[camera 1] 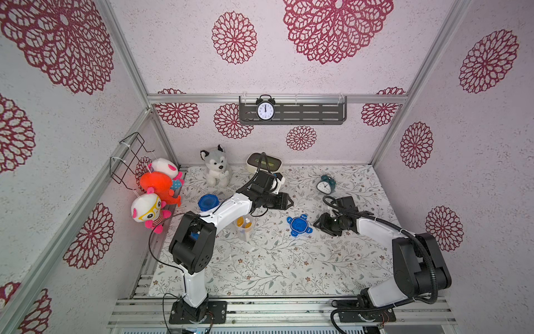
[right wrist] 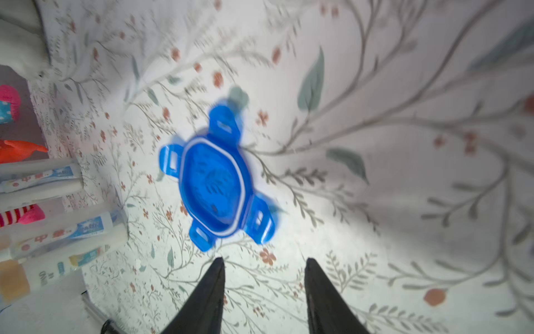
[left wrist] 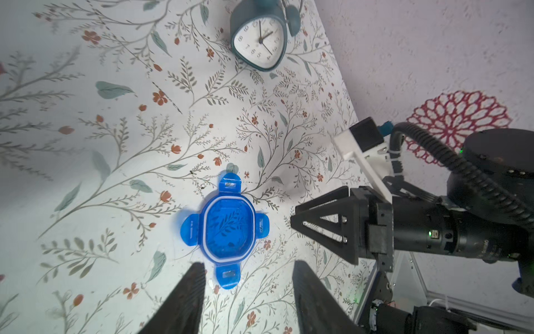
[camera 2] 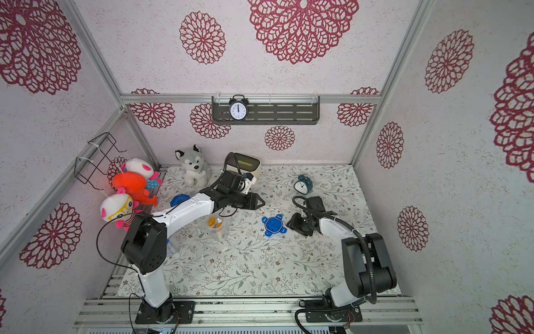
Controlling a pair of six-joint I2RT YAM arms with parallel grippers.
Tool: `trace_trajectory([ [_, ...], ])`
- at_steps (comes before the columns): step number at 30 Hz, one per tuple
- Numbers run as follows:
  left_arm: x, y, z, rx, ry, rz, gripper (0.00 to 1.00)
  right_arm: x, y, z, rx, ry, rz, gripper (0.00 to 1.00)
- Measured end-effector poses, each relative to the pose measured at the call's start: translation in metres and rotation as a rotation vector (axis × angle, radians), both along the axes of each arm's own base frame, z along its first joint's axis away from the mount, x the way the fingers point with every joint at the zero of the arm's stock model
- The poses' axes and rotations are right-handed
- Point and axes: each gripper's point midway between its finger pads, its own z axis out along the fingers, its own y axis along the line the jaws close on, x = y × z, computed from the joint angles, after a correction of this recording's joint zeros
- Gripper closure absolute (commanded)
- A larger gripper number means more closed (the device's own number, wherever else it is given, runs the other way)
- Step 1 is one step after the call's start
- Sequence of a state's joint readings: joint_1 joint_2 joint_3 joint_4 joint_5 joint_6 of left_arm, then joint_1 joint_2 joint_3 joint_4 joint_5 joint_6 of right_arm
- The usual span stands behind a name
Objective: Pack away toiletry kits
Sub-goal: Pick up the lid from the center of the board.
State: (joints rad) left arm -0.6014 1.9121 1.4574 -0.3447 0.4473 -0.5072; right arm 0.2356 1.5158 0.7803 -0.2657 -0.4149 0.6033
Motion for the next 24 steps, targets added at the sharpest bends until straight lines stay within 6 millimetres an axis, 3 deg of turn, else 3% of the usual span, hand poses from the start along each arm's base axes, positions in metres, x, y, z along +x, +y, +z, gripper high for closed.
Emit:
trace_trajectory([
  [4, -0.009, -0.019, -0.021, 0.015, 0.063, -0.043, 0.71, -0.013, 0.007, -0.010, 0.060, 0.064, -0.010, 0.61],
  [12, -0.013, -0.036, -0.068, 0.049, 0.172, -0.053, 0.81, 0.000, 0.013, -0.020, 0.134, 0.062, -0.063, 0.70],
  [24, -0.016, -0.040, -0.085, 0.072, 0.222, -0.049, 0.85, 0.014, 0.017, -0.024, 0.215, 0.024, -0.117, 0.74],
])
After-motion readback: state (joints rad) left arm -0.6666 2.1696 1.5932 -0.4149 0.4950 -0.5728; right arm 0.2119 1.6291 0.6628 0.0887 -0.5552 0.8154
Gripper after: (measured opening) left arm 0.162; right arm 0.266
